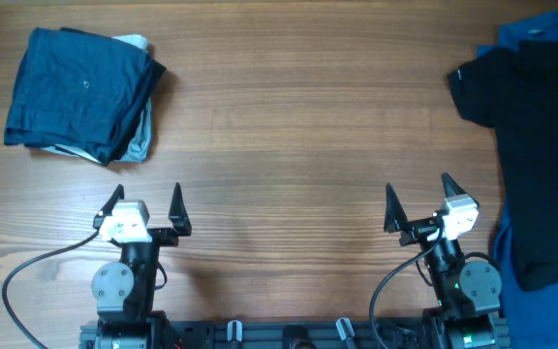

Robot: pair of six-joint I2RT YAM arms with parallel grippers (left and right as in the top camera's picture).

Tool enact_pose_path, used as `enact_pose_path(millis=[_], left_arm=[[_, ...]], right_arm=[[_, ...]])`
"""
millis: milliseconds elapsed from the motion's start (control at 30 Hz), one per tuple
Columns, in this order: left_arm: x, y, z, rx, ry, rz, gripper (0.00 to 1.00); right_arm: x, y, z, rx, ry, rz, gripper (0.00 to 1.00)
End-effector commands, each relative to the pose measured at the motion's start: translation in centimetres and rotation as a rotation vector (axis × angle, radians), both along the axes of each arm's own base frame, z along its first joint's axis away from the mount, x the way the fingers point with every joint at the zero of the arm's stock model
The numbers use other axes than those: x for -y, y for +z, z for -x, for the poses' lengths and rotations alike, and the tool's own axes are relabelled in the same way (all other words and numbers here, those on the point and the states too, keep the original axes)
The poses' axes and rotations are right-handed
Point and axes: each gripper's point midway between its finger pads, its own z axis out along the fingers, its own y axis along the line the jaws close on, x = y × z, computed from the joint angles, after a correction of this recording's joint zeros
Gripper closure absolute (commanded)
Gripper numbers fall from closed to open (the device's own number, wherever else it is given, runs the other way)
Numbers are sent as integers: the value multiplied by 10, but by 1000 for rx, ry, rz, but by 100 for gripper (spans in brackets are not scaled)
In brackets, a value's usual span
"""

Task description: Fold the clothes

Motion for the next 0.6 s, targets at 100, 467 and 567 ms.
enact_pose_path(millis=[100, 467, 567], left_arm=[[4, -2, 0, 0, -21, -18, 0], [4, -2, 0, 0, -21, -18, 0], [4, -2, 0, 0, -21, -18, 0]], right_arm=[[4, 0, -1, 4, -21, 13, 0], [13, 70, 10, 140, -53, -158, 0], [21, 126, 21, 205, -93, -157, 0]])
